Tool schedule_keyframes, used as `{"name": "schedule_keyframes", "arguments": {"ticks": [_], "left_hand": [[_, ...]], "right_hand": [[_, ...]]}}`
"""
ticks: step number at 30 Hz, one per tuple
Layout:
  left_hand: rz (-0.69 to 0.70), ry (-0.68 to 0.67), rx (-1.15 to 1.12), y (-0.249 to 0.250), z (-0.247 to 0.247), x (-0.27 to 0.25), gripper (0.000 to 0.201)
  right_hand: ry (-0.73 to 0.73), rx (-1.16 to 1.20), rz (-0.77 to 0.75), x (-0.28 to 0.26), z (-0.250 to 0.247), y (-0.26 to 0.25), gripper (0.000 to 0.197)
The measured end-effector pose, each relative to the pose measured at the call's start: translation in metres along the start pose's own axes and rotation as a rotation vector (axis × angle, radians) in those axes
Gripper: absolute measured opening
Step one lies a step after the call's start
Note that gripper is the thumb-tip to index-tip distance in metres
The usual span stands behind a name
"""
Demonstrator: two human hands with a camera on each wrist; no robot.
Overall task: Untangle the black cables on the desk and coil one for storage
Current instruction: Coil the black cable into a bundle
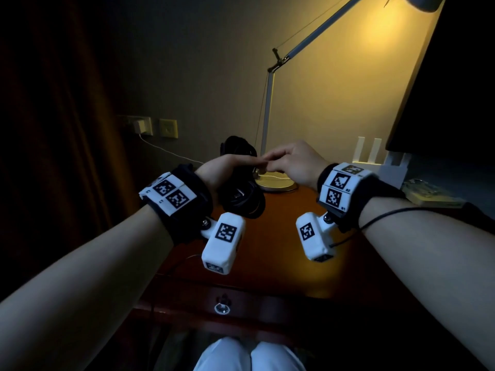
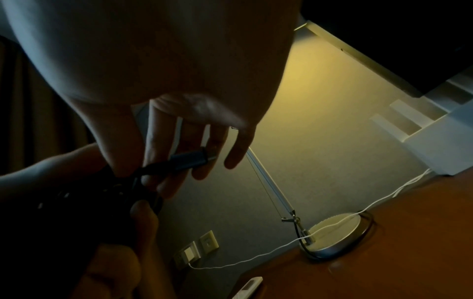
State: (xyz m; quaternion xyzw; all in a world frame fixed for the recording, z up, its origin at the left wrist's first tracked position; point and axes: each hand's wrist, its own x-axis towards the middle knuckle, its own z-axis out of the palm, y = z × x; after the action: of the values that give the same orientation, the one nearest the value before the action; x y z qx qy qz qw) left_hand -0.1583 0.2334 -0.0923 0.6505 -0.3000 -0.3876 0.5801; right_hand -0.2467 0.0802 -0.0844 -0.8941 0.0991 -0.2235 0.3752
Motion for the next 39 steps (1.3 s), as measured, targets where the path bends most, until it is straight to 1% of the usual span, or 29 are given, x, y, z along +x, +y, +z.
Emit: {"name": "schedule_keyframes", "arguments": {"ticks": [3,6,8,10,12,14,15,17,18,20,21,22,24,28,30,31,33,35,37,39], "left_hand": [[0.046,-0.027,-0.121,-0.003,-0.005,0.016,0.040],[0.086,-0.027,-0.309,-0.006,-0.016,0.038,0.032],[0.112,0.020,-0.385,-0.009,-0.027,0.060,0.029],[0.128,0.041,-0.450,-0.013,-0.037,0.078,0.030],[0.103,0.038,-0.507,-0.019,-0.048,0.102,0.036],[0.056,0.035,-0.531,-0.028,-0.060,0.128,0.038],[0.033,0.038,-0.527,-0.032,-0.068,0.143,0.038],[-0.010,0.036,-0.483,-0.039,-0.080,0.172,0.038],[-0.019,0.034,-0.451,-0.041,-0.085,0.185,0.037],[-0.019,0.034,-0.408,-0.042,-0.094,0.211,0.036],[-0.020,0.044,-0.389,-0.041,-0.096,0.219,0.037],[-0.025,0.056,-0.378,-0.040,-0.098,0.228,0.035],[-0.038,0.078,-0.366,-0.034,-0.099,0.240,0.028],[-0.090,0.129,-0.351,-0.007,-0.105,0.249,0.022],[-0.117,0.155,-0.369,0.009,-0.111,0.250,0.021],[-0.129,0.166,-0.374,0.018,-0.113,0.249,0.023],[-0.161,0.204,-0.352,0.037,-0.116,0.244,0.031],[-0.183,0.251,-0.320,0.053,-0.119,0.239,0.039],[-0.207,0.264,-0.324,0.070,-0.123,0.233,0.035],[-0.228,0.234,-0.326,0.082,-0.125,0.229,0.030]], "right_hand": [[-0.024,0.020,0.041,0.013,0.008,0.005,0.020],[-0.057,0.088,0.058,0.030,0.019,0.012,0.026],[-0.073,0.174,0.073,0.050,0.030,0.022,0.036],[-0.105,0.272,0.098,0.068,0.042,0.034,0.050],[-0.178,0.312,0.127,0.093,0.053,0.051,0.062],[-0.205,0.273,0.151,0.115,0.066,0.070,0.054],[-0.208,0.258,0.175,0.130,0.073,0.083,0.058],[-0.218,0.242,0.231,0.153,0.081,0.104,0.077],[-0.241,0.261,0.255,0.165,0.084,0.114,0.072],[-0.297,0.296,0.267,0.184,0.085,0.125,0.032],[-0.305,0.293,0.264,0.191,0.082,0.126,0.019],[-0.304,0.279,0.266,0.198,0.080,0.129,0.016],[-0.300,0.254,0.271,0.210,0.076,0.135,0.021],[-0.332,0.300,0.327,0.231,0.062,0.129,0.035],[-0.334,0.287,0.313,0.238,0.050,0.118,0.024],[-0.333,0.258,0.307,0.243,0.043,0.112,0.024],[-0.348,0.213,0.310,0.251,0.032,0.099,0.032],[-0.361,0.194,0.324,0.257,0.024,0.088,0.032],[-0.379,0.215,0.343,0.261,0.017,0.071,0.028],[-0.370,0.290,0.371,0.265,0.011,0.059,0.024]]}}
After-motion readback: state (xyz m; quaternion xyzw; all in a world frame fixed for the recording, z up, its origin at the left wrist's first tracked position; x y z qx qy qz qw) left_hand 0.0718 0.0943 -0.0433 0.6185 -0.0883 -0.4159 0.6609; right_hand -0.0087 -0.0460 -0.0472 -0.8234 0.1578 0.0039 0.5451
